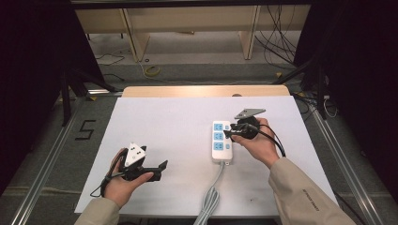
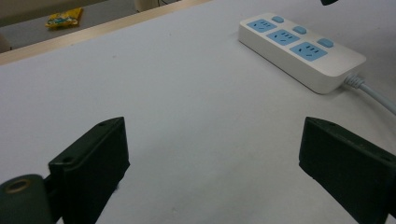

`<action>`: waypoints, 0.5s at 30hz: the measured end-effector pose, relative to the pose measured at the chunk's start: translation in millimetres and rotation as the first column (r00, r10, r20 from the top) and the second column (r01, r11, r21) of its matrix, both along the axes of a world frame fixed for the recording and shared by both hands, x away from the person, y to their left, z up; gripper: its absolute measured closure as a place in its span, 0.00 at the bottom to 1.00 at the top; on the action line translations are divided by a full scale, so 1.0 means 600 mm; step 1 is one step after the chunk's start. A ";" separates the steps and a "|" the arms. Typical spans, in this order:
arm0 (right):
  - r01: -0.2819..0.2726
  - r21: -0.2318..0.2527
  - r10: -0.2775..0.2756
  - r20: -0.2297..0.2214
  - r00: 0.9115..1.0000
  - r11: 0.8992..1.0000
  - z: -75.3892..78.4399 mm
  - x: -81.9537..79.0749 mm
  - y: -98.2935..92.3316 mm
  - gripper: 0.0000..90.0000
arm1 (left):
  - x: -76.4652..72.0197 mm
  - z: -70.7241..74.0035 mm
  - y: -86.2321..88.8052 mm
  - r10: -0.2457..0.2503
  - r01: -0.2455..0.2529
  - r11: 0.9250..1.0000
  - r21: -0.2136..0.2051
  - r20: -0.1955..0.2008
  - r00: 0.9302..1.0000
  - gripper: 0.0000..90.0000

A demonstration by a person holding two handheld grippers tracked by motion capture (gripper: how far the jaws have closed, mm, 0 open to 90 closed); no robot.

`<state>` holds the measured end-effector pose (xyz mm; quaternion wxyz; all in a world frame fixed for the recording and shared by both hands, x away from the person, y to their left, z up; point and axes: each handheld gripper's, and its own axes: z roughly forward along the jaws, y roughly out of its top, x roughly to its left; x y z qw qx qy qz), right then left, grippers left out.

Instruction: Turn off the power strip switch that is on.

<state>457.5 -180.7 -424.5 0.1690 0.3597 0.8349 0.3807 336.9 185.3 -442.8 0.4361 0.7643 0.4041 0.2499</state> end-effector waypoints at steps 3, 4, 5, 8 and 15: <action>0.000 0.010 0.000 0.006 1.000 1.000 0.007 -0.007 -0.007 0.61 | 0.000 0.000 0.000 -0.001 0.001 1.000 -0.001 0.000 1.000 0.09; 0.000 0.014 0.000 0.008 1.000 1.000 0.009 -0.009 -0.009 0.60 | 0.000 0.000 0.000 -0.001 0.001 1.000 0.001 0.000 1.000 0.09; -0.001 0.020 0.000 0.011 1.000 1.000 0.012 -0.011 -0.011 0.60 | 0.000 0.000 0.000 0.000 0.000 1.000 0.000 0.000 1.000 0.09; -0.001 0.030 0.001 0.018 1.000 1.000 0.018 -0.020 -0.018 0.57 | 0.000 0.000 0.000 -0.001 0.001 1.000 0.000 -0.002 1.000 0.09; -0.004 0.045 0.003 0.026 1.000 0.999 0.024 -0.037 -0.033 0.53 | 0.000 -0.001 0.000 -0.001 0.001 1.000 0.000 -0.003 1.000 0.09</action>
